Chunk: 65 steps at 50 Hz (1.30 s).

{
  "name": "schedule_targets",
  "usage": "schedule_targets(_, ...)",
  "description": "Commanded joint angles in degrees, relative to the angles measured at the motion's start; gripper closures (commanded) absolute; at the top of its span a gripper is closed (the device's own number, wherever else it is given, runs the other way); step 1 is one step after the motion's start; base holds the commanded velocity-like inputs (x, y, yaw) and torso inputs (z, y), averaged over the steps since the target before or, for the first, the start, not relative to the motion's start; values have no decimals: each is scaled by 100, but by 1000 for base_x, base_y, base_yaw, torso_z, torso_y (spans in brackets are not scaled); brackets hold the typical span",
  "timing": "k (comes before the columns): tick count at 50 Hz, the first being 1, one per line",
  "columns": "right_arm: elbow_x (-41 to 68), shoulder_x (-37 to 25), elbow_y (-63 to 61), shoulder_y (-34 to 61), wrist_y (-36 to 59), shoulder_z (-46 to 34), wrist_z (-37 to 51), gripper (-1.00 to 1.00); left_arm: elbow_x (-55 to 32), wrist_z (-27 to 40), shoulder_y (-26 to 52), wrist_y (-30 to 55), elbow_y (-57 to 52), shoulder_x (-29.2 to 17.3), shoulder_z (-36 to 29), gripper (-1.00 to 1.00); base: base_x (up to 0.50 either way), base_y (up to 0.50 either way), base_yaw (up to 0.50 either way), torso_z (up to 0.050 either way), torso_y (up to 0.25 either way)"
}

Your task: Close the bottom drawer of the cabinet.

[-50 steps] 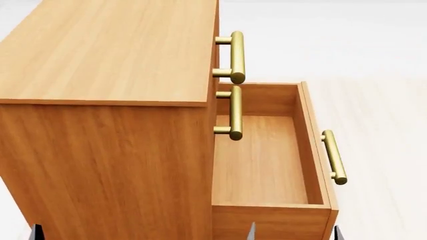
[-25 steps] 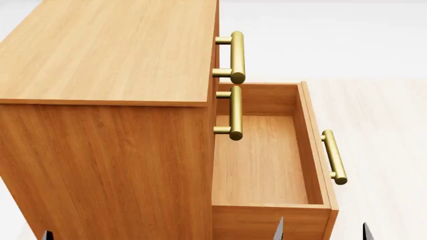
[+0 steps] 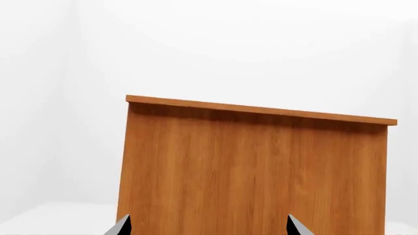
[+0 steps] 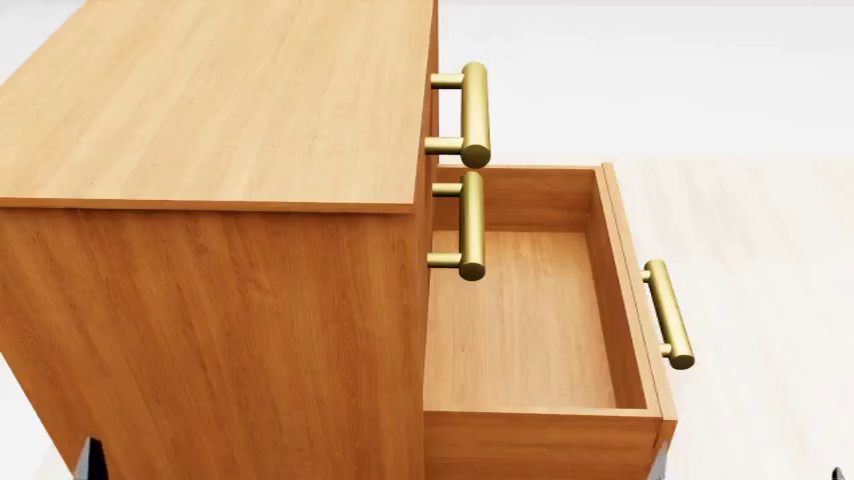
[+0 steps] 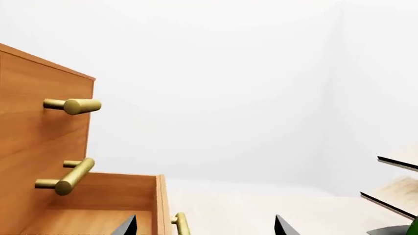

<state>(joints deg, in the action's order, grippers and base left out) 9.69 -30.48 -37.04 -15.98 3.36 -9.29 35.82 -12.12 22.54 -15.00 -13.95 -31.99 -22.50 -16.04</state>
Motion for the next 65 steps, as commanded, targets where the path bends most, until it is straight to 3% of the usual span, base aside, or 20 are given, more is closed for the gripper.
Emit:
schedule_targets(1, 330, -54, 209, -269, -235, 617, -67, -100, 30, -100, 67, 41, 96, 63, 72, -100, 0, 0, 0, 0, 0)
schedule_targets(22, 872, -114, 1003, -87, -611, 975, -334, -100, 25, -92, 141, 27, 222, 64, 23, -100, 0, 0, 0, 0, 0)
schedule_targets(65, 2191, -403, 3022, 1552, 66, 1024, -1465, -100, 4, -45, 254, 152, 264, 24, -77, -100, 0, 0, 0, 0, 0)
